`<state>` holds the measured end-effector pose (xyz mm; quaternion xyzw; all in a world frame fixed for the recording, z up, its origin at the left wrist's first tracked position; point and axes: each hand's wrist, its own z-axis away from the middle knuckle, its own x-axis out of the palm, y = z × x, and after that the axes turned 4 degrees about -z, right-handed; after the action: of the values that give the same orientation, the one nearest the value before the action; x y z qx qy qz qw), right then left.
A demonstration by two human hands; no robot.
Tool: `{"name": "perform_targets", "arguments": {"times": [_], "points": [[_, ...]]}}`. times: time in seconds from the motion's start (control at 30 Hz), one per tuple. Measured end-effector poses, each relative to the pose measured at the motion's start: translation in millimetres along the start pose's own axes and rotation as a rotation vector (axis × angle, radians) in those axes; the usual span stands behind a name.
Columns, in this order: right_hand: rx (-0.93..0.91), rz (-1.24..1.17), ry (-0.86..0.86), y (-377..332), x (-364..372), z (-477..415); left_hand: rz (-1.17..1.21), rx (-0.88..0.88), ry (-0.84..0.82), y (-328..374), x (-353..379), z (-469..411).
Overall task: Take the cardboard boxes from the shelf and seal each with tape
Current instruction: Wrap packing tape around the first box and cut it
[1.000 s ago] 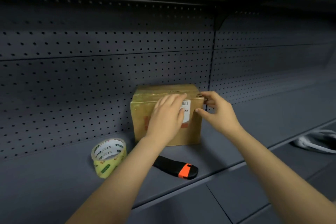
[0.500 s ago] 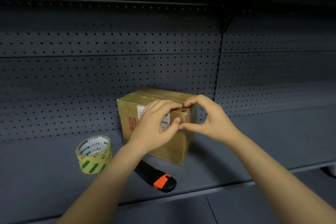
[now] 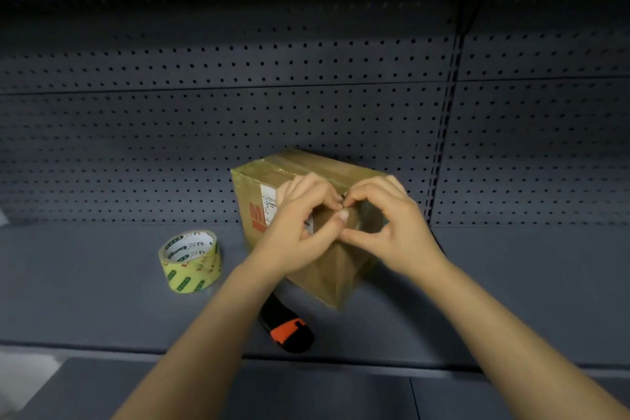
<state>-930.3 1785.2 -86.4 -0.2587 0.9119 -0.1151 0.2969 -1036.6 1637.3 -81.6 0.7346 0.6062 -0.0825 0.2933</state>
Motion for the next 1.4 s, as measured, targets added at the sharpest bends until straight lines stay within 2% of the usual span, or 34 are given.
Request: {"name": "perform_targets", "arguments": {"times": [0.43, 0.6, 0.8, 0.93, 1.1, 1.2, 1.33, 1.4], "points": [[-0.016, 0.031, -0.041, 0, -3, -1, -0.047, -0.015, 0.043, 2, 1, 12], [0.054, -0.002, 0.018, -11, 1, 7, -0.034, -0.079, 0.01, 0, -9, 16], [0.205, -0.094, -0.026, -10, -10, 9, -0.229, 0.038, 0.032, -3, -8, 13], [0.188, -0.026, -0.003, -8, -5, 12, -0.355, 0.041, 0.01, 0, 2, 7], [0.123, 0.116, -0.08, -6, -8, 11, -0.342, 0.036, 0.031, -1, 7, 8], [0.161, 0.157, -0.122, -12, -9, 10, -0.344, 0.018, 0.004, 2, 4, 6], [0.227, 0.153, -0.026, -26, -8, 12, -0.375, -0.003, -0.018, 9, -9, 7], [0.156, 0.201, 0.053, -36, -5, 12, -0.403, -0.018, 0.033, 14, -24, 14]]}}
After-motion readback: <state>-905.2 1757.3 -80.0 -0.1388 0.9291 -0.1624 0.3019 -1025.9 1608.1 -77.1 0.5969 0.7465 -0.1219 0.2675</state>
